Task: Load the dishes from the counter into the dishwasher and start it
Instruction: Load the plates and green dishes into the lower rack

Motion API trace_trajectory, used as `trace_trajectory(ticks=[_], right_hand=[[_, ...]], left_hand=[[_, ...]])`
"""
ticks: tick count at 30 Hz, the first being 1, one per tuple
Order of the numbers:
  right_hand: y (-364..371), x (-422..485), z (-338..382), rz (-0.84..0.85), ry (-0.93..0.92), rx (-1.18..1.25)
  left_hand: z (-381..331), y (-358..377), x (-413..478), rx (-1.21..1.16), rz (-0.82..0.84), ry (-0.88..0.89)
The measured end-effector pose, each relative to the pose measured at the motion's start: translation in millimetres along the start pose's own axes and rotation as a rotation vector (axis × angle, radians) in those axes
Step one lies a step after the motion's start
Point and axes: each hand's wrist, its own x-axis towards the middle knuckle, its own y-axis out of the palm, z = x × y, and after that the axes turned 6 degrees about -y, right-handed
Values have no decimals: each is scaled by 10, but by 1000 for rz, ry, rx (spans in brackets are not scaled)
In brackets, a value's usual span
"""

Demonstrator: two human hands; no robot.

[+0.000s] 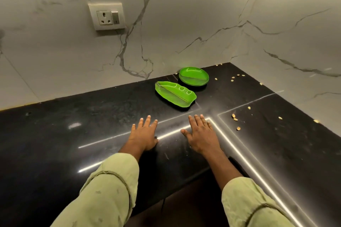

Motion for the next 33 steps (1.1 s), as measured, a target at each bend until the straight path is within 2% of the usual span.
trace_trajectory(ticks=[10,16,21,24,26,33], right_hand=[[134,1077,-68,63,-4,-62],[253,1692,82,100,-60,-73],[452,2096,174,161,-26,-172],[508,2173,167,114,10,-212],[504,2185,180,50,-35,-255],[482,2042,181,4,-64,-380]], left_hand=[[97,-106,888,28,388,9],[-30,-138,1181,13,447,-61],[-145,-145,1338,18,519,-120],[-167,-137,1395,-6,544,-146],[-179,-130,1414,-3,550,-157],[-188,-126,1439,-1,554,-163]])
